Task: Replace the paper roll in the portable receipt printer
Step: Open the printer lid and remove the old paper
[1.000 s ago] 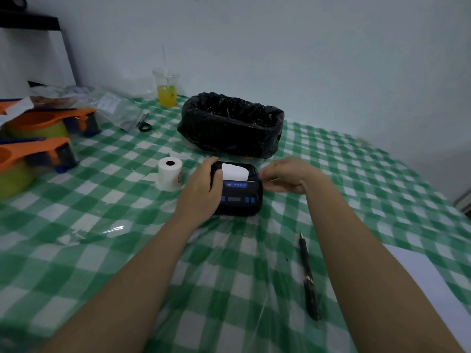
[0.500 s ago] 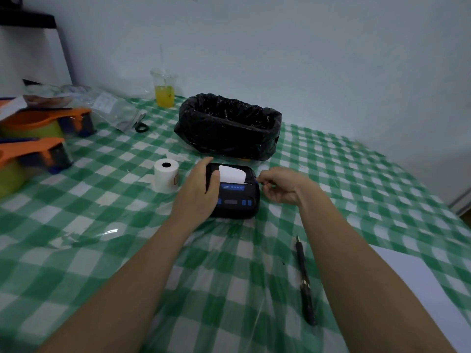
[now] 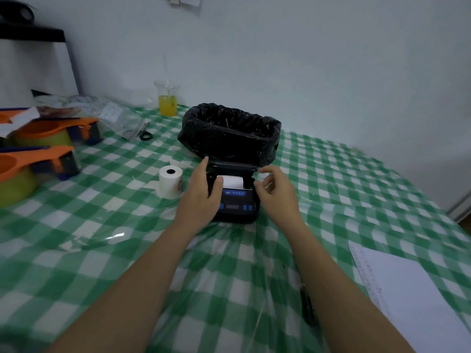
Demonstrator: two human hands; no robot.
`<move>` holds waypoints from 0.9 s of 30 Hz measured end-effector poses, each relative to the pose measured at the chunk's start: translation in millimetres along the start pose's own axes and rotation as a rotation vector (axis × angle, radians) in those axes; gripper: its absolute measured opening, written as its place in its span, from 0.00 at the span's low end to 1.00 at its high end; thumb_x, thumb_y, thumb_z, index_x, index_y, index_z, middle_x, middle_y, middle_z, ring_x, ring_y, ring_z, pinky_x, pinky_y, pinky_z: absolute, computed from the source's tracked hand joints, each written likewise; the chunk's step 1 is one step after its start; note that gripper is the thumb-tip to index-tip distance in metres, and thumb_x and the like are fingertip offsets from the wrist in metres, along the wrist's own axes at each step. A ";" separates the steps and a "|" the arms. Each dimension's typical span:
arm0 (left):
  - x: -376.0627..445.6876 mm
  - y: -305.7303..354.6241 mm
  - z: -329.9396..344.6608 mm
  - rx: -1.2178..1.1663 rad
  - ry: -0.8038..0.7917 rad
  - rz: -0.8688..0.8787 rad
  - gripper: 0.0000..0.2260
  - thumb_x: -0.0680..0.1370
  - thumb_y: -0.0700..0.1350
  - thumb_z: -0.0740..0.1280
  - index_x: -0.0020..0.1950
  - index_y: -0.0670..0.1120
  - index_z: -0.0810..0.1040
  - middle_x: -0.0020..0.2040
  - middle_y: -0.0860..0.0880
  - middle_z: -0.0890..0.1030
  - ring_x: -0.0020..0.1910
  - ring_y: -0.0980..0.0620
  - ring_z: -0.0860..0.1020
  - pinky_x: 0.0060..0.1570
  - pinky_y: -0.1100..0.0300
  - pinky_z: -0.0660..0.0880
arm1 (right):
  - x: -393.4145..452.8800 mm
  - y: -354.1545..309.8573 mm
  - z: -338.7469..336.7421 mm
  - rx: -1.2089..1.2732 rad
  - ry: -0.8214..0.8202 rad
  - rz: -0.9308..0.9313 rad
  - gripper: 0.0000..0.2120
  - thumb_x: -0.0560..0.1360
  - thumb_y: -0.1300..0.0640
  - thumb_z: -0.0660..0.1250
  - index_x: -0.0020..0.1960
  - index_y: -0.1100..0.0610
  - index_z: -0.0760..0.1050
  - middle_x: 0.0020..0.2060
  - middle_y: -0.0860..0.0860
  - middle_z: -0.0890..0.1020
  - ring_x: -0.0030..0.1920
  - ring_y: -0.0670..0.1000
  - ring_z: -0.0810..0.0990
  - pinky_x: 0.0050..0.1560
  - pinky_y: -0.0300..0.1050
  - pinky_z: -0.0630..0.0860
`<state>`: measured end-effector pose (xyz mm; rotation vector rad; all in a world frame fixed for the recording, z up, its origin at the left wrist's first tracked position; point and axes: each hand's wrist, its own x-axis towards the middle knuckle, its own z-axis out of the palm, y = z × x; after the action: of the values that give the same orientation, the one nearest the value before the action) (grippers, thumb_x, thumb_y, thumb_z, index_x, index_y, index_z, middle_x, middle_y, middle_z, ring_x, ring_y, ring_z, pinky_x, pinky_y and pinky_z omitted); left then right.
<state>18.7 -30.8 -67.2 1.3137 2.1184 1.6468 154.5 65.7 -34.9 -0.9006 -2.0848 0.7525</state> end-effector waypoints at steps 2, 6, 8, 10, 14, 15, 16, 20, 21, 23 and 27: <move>0.1 0.0 -0.7 -0.012 -0.005 -0.006 0.26 0.80 0.51 0.56 0.76 0.48 0.52 0.76 0.48 0.59 0.75 0.51 0.59 0.72 0.51 0.60 | -1.8 -2.6 0.1 -0.077 0.049 -0.110 0.10 0.75 0.56 0.65 0.56 0.53 0.73 0.41 0.48 0.75 0.42 0.48 0.74 0.42 0.40 0.72; 0.7 1.1 -4.7 -0.049 0.018 -0.023 0.25 0.80 0.49 0.56 0.75 0.46 0.54 0.75 0.47 0.60 0.74 0.50 0.60 0.72 0.52 0.61 | 6.6 -13.4 1.7 -0.182 0.076 -0.285 0.09 0.75 0.56 0.66 0.54 0.55 0.76 0.48 0.49 0.78 0.50 0.49 0.75 0.50 0.41 0.71; 0.4 2.0 -6.3 -0.056 0.046 -0.030 0.24 0.80 0.47 0.57 0.74 0.46 0.56 0.73 0.46 0.62 0.71 0.50 0.63 0.69 0.55 0.62 | 16.1 -19.6 3.9 -0.240 0.046 -0.339 0.06 0.75 0.57 0.65 0.51 0.55 0.77 0.48 0.50 0.79 0.49 0.50 0.75 0.51 0.42 0.72; -0.8 2.4 -7.1 -0.047 0.050 -0.023 0.23 0.79 0.46 0.58 0.73 0.46 0.58 0.70 0.45 0.63 0.69 0.50 0.64 0.65 0.58 0.62 | 28.4 -24.2 6.9 -0.312 0.003 -0.350 0.06 0.75 0.58 0.65 0.50 0.56 0.78 0.47 0.51 0.79 0.49 0.52 0.75 0.50 0.43 0.72; -1.7 1.3 -8.0 -0.009 0.032 -0.001 0.22 0.79 0.44 0.58 0.73 0.45 0.59 0.69 0.45 0.64 0.68 0.50 0.65 0.62 0.62 0.60 | 50.9 -31.0 8.9 -0.401 -0.031 -0.310 0.08 0.76 0.59 0.63 0.52 0.58 0.79 0.50 0.53 0.80 0.54 0.55 0.74 0.52 0.41 0.68; -1.8 1.4 -8.0 -0.003 0.029 -0.002 0.23 0.79 0.44 0.58 0.73 0.45 0.58 0.69 0.45 0.63 0.68 0.50 0.65 0.62 0.62 0.60 | 54.5 -32.6 9.2 -0.408 -0.048 -0.298 0.09 0.77 0.59 0.62 0.53 0.58 0.79 0.52 0.54 0.80 0.56 0.55 0.74 0.53 0.42 0.69; -1.8 1.3 -8.0 0.001 0.025 -0.004 0.23 0.79 0.44 0.58 0.73 0.45 0.58 0.69 0.45 0.63 0.67 0.50 0.65 0.61 0.62 0.60 | 56.3 -34.5 9.5 -0.411 -0.073 -0.280 0.10 0.77 0.59 0.62 0.56 0.58 0.78 0.54 0.54 0.79 0.57 0.54 0.74 0.54 0.43 0.70; -1.8 0.6 -8.2 -0.002 0.028 0.003 0.21 0.79 0.44 0.57 0.72 0.46 0.59 0.69 0.46 0.63 0.66 0.51 0.66 0.59 0.63 0.60 | 49.2 -36.2 10.9 -0.310 -0.057 -0.208 0.12 0.76 0.57 0.63 0.58 0.57 0.76 0.56 0.54 0.78 0.55 0.53 0.77 0.57 0.48 0.74; -1.7 1.1 -8.3 -0.001 0.029 0.006 0.21 0.79 0.44 0.57 0.72 0.46 0.60 0.69 0.46 0.63 0.65 0.51 0.66 0.59 0.63 0.60 | 46.7 -32.8 11.0 -0.316 -0.058 -0.197 0.12 0.76 0.55 0.64 0.57 0.57 0.77 0.54 0.54 0.79 0.54 0.54 0.76 0.57 0.50 0.75; -1.5 2.4 -8.1 -0.002 0.031 0.008 0.19 0.80 0.44 0.56 0.71 0.46 0.61 0.68 0.46 0.64 0.64 0.52 0.66 0.57 0.64 0.60 | 41.7 -27.5 10.1 -0.423 -0.200 -0.126 0.15 0.75 0.48 0.64 0.57 0.54 0.78 0.51 0.52 0.81 0.56 0.56 0.74 0.58 0.53 0.72; -1.6 4.0 -9.2 0.004 0.045 0.017 0.18 0.80 0.44 0.56 0.70 0.45 0.63 0.67 0.46 0.66 0.61 0.55 0.66 0.58 0.65 0.60 | 35.8 -26.0 10.1 -0.403 -0.341 -0.044 0.04 0.75 0.50 0.66 0.44 0.48 0.79 0.44 0.48 0.83 0.52 0.52 0.75 0.55 0.51 0.73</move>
<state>16.4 -38.4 -60.8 1.3116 2.1425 1.6955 119.7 76.3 -7.6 -0.9869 -2.6106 0.4937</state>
